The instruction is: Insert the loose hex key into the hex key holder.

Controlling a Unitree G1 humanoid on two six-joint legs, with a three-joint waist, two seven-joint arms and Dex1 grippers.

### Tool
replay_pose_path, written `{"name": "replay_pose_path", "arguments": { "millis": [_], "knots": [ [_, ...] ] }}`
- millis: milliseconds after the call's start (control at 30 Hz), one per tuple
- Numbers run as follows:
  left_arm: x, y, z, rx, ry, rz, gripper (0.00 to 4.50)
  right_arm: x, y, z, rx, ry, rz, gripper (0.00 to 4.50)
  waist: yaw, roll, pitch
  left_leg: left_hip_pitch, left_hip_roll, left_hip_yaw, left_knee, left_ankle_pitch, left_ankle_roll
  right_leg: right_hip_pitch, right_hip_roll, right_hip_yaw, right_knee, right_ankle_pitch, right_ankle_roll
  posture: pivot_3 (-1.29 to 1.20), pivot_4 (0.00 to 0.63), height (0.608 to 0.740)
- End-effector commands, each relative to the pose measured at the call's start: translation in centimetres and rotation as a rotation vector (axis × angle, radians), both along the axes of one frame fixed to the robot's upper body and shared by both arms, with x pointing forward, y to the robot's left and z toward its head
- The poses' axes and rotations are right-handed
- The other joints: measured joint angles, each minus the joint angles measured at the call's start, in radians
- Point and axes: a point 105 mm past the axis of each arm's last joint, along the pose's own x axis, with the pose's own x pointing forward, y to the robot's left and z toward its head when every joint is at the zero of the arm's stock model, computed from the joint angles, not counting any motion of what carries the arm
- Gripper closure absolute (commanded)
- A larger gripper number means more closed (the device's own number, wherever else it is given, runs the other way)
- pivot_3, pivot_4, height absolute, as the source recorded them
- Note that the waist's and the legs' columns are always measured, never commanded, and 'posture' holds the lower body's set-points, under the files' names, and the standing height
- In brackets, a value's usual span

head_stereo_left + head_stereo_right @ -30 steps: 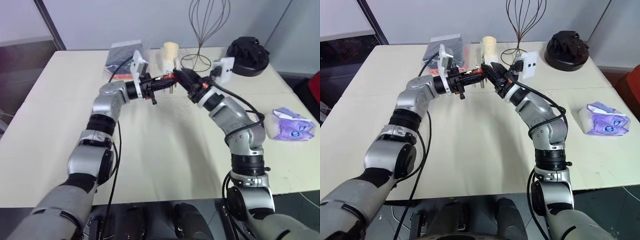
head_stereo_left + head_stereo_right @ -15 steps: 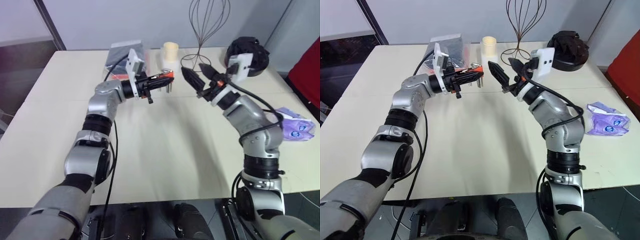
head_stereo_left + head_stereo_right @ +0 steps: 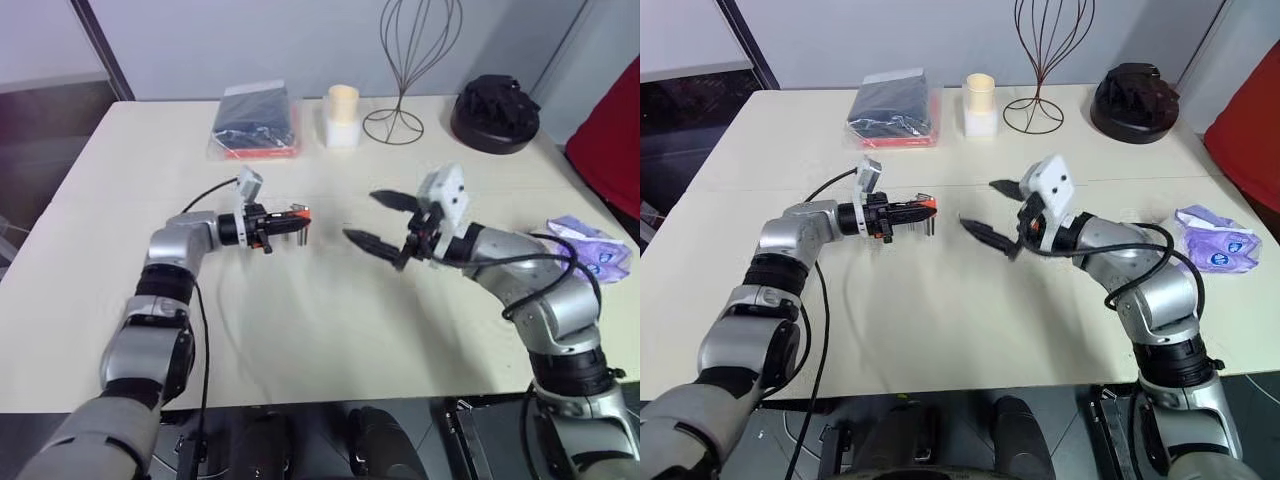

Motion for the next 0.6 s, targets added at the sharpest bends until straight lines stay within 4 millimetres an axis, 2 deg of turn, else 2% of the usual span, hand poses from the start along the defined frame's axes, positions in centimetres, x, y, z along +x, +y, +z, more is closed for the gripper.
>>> {"name": "replay_pose_path", "arguments": {
  "millis": [33, 200, 267, 300, 433, 500, 533, 600],
  "knots": [
    [-0.2, 0.4, -0.4, -0.039, 0.062, -0.001, 4.5, -1.5, 0.6, -1.1, -0.153, -0.055, 0.084, 0.05, 0.001, 0.0, 0.0, 0.0, 0.0, 0.0, 0.0, 0.0, 0.0, 0.0, 0.0, 0.0, 0.0, 0.0, 0.0, 0.0, 0.15, 0.74],
    [-0.5, 0.6, -3.0, 0.01, 0.127, 0.0, 4.5, -1.9, 0.5, -2.0, -0.219, -0.054, 0.115, 0.05, -0.001, 0.0, 0.0, 0.0, 0.0, 0.0, 0.0, 0.0, 0.0, 0.0, 0.0, 0.0, -0.001, 0.0, 0.0, 0.0, 0.15, 0.74],
    [-0.5, 0.6, -3.6, 0.015, 0.142, 0.0, 3.57, -1.8, 0.5, -2.0, -0.226, -0.059, 0.111, 0.0, 0.0, 0.0, 0.0, 0.0, 0.0, 0.0, 0.0, 0.0, 0.0, 0.0, 0.0, 0.0, -0.001, 0.0, 0.0, 0.0, 0.15, 0.74],
    [-0.5, 0.5, -3.8, 0.022, 0.147, -0.003, 3.28, -1.7, 0.5, -2.0, -0.228, -0.061, 0.11, 0.0, 0.0, 0.0, 0.0, 0.0, 0.0, 0.0, 0.0, 0.0, 0.0, 0.0, 0.0, 0.0, -0.001, 0.0, 0.0, 0.0, 0.15, 0.74],
    [-0.1, 0.5, -4.0, 0.044, 0.134, 0.011, 1.29, -1.6, 0.3, -2.1, -0.227, -0.06, 0.104, 0.0, 0.001, -0.001, 0.0, 0.0, 0.0, 0.0, 0.0, 0.0, 0.0, 0.0, 0.0, 0.0, -0.001, 0.0, 0.0, 0.0, 0.15, 0.74],
    [0.5, 1.2, -3.7, 0.079, 0.091, 0.053, 0.26, -1.7, 0.2, -2.1, -0.225, -0.053, 0.1, 0.0, 0.003, -0.001, 0.0, 0.0, 0.0, 0.0, 0.0, 0.0, 0.0, 0.001, 0.0, 0.0, -0.001, 0.0, 0.0, 0.0, 0.15, 0.74],
    [0.9, 1.7, -3.7, 0.11, 0.063, 0.087, 0.08, -1.7, 0.1, -2.2, -0.224, -0.051, 0.097, 0.0, 0.003, -0.001, 0.0, 0.0, 0.0, 0.0, 0.001, 0.0, 0.0, 0.001, 0.0, -0.001, -0.001, 0.0, 0.0, 0.0, 0.15, 0.74],
    [1.8, 3.3, -4.1, 0.221, 0.007, 0.179, 0.08, -1.8, 0.1, -2.2, -0.226, -0.049, 0.095, 0.0, 0.001, -0.001, 0.0, 0.001, 0.0, 0.0, 0.001, 0.0, 0.0, 0.001, -0.001, 0.0, -0.001, 0.0, 0.0, 0.0, 0.15, 0.74]
  ]
}}
